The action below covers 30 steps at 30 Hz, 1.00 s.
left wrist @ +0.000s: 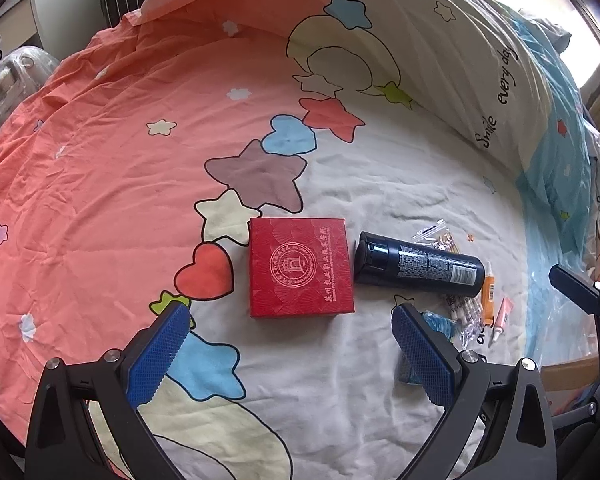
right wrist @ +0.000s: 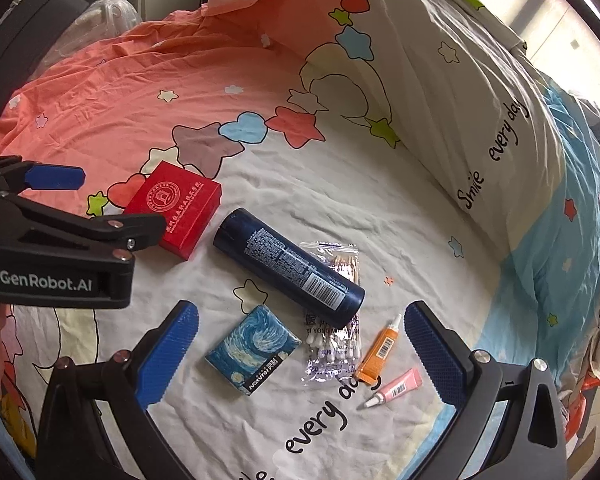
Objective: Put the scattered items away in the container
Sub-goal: 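Close left tool on the red box while right tool closes on the blue can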
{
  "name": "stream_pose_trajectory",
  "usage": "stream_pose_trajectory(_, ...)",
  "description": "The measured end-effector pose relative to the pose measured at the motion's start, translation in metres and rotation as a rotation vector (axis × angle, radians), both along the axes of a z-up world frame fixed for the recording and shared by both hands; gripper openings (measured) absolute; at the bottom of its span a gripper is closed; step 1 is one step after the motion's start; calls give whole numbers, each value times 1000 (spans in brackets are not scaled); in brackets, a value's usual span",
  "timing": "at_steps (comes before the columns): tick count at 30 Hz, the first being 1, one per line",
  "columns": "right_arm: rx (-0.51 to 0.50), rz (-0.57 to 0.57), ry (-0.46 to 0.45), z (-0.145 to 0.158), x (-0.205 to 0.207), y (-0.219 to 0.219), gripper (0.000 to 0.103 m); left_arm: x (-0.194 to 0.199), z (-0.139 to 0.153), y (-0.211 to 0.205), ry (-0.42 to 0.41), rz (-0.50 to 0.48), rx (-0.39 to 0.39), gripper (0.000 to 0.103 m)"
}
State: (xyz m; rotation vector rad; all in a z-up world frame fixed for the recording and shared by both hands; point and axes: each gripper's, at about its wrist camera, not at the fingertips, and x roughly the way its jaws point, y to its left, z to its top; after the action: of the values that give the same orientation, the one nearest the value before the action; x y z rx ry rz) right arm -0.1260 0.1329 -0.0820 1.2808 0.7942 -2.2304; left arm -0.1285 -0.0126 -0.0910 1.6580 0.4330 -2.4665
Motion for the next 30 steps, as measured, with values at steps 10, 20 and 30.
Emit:
stream_pose_trajectory(10,36,166,-5,-12,-22,-8,103,-14,-24,0,-20,73,-16,103)
stream_pose_trajectory(20,58,236,-33,-31,-37,-14,103,-25,-47,1,-58,96,-25,103)
stream_pose_trajectory(30,91,316,-64,-47,-53,-24,103,-27,-54,3,-58,110,-24,103)
